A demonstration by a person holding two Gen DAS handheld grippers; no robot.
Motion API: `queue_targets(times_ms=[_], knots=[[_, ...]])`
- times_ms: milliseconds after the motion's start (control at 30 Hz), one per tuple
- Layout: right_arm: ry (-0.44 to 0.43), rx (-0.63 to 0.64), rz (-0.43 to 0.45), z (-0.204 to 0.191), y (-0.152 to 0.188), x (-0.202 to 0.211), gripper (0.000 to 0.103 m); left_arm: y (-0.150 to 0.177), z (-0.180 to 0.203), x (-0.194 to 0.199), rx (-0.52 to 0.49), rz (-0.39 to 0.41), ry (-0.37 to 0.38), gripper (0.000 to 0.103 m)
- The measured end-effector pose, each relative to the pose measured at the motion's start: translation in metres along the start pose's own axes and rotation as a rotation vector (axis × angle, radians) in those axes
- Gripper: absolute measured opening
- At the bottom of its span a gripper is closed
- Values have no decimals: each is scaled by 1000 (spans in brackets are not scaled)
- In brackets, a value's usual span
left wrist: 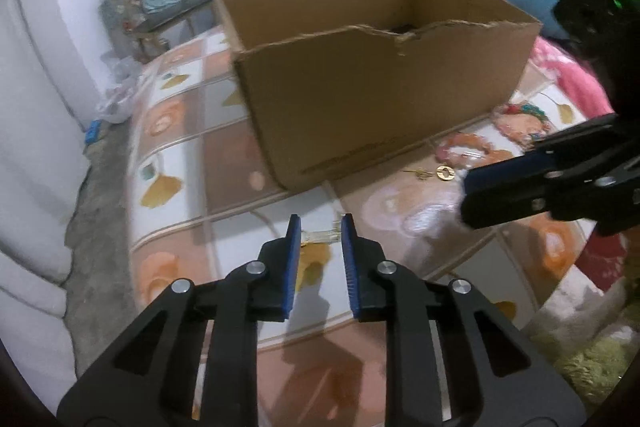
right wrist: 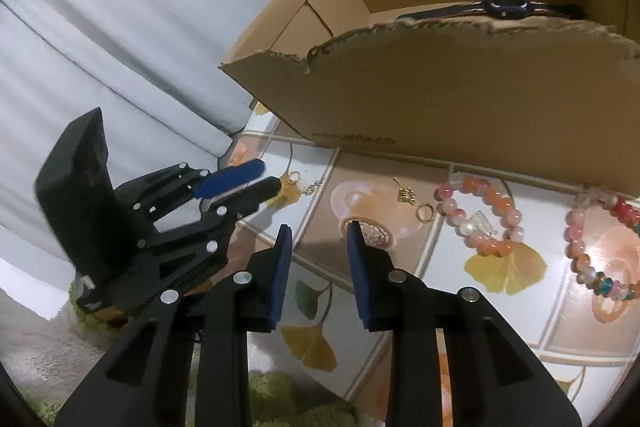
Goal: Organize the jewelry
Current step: 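Withdraw the left tool from the box back over the table, then lower the left tool onto the silver bar charm with chain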
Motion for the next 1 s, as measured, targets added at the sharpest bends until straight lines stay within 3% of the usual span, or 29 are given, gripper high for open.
queue_targets(times_ms=[433, 1000], knots=[[-2, -39, -33, 6, 0, -17, 26, 2, 10, -31, -9, -36, 103, 19], [24, -75, -24, 31, 7, 9, 26, 22, 44, -12, 28, -72, 210, 19]])
Point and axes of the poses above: each gripper's, at about its wrist camera, not at the fingertips, and x roughly against the way its jaws point, z to its right, y to its underside, the point moved 10 cm from there along -x, roughly the way its jaws point, and after that the axes turned 9 degrees about -x, right-handed, at the moved point
